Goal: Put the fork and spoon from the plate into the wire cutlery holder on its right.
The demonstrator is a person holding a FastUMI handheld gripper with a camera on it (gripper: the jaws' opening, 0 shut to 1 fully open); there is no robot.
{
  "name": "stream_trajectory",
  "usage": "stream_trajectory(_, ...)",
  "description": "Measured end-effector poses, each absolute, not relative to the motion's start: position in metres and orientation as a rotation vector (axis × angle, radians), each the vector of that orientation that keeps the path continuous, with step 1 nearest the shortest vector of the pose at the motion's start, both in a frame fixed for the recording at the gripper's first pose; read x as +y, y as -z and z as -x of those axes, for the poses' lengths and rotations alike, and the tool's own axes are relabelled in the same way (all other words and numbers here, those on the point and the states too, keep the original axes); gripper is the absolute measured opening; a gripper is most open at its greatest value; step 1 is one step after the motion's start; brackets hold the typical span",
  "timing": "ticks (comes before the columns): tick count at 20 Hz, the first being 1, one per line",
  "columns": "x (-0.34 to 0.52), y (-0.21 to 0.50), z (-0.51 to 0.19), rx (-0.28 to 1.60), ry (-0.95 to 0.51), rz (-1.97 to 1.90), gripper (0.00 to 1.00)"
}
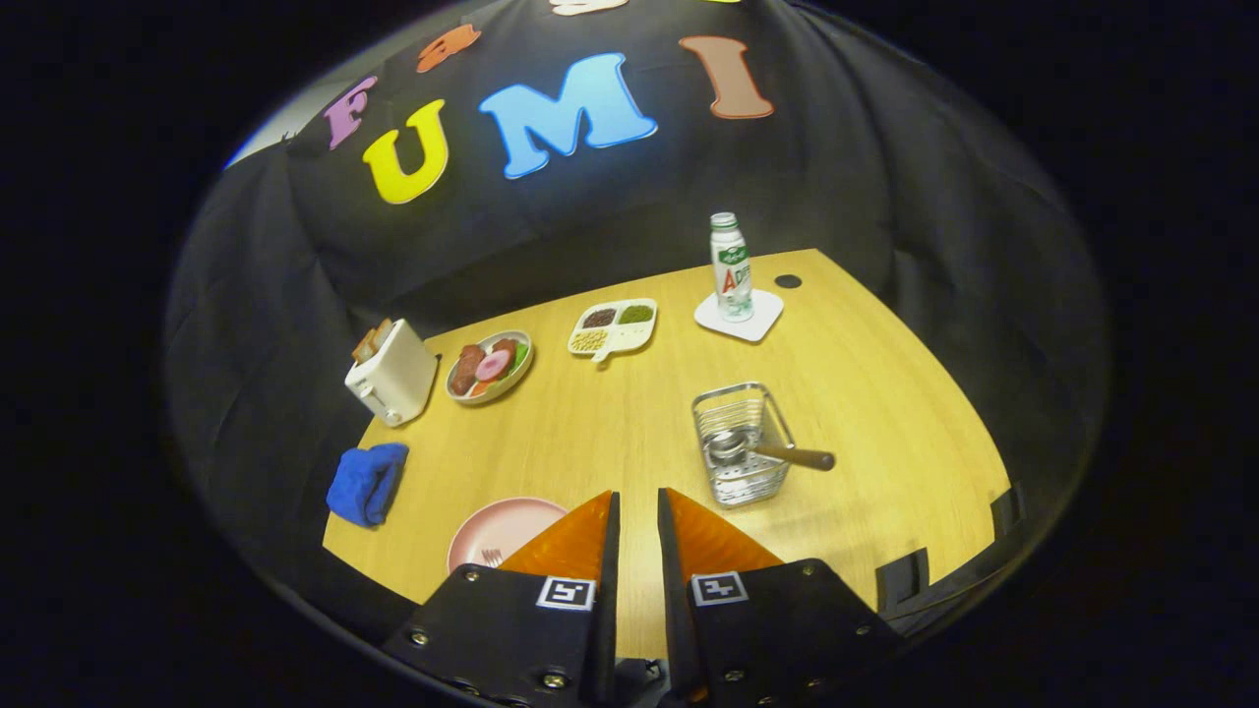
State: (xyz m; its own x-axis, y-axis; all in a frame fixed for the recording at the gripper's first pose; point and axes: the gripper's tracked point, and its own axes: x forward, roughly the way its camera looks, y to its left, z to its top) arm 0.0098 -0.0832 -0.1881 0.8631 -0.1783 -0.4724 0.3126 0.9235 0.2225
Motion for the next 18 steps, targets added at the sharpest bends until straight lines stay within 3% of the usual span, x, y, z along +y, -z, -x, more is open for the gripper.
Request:
stream_trajectory(9, 0.013, 0.237, -0.030, 0.604, 0.070, -0.269, 0.21)
stream_trajectory(18, 0.078, 0.304, 0.005, 0.795, -0.061, -0.224, 0.25)
